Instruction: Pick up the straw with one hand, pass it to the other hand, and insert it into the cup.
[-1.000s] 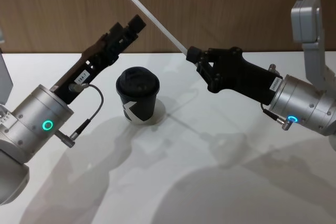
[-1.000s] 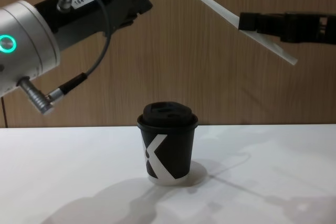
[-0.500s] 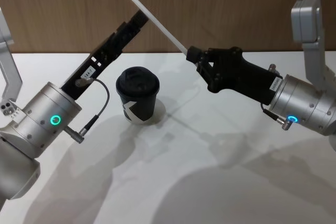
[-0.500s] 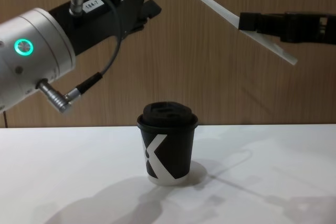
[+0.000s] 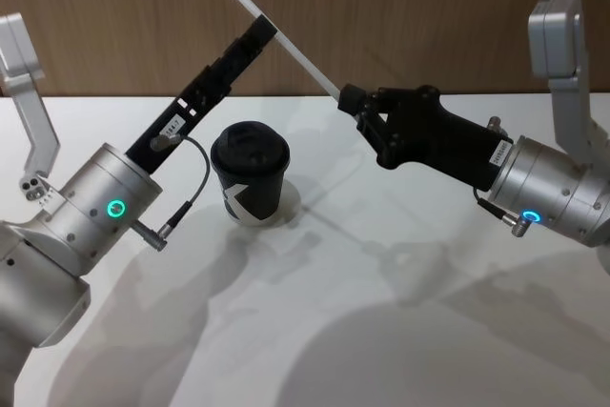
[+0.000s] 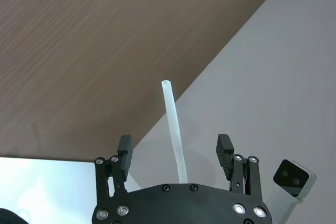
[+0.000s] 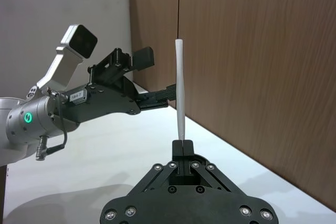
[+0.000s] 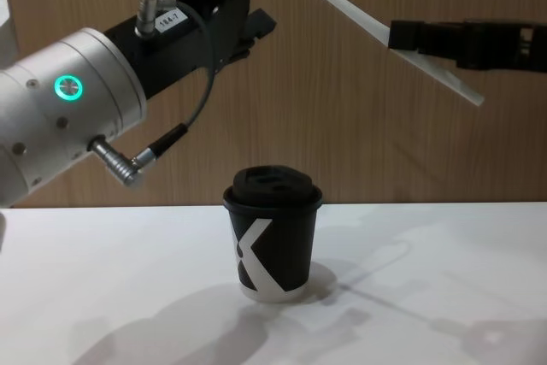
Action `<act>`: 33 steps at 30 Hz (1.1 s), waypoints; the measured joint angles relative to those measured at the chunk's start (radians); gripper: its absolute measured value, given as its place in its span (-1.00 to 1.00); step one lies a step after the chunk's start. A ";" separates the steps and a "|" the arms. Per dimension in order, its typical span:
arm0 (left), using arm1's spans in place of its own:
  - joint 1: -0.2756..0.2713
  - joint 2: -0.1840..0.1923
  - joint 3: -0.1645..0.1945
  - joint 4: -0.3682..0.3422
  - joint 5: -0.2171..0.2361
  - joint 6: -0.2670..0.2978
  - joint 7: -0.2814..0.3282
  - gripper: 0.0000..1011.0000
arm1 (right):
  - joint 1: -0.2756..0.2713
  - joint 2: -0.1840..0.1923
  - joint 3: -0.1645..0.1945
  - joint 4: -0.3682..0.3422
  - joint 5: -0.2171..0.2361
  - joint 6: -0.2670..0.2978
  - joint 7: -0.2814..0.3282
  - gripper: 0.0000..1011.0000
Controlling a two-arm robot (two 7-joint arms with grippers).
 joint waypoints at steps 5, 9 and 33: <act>-0.017 -0.003 0.006 0.023 -0.008 0.000 -0.008 0.98 | 0.000 0.000 0.000 0.000 0.000 0.000 0.000 -1.00; -0.032 -0.005 0.012 0.043 -0.013 0.001 -0.015 0.98 | 0.000 0.000 0.000 0.000 0.000 0.000 0.000 -1.00; -0.121 -0.022 0.061 0.148 -0.032 0.010 -0.067 0.90 | 0.000 0.000 0.000 0.000 0.000 0.000 0.000 -1.00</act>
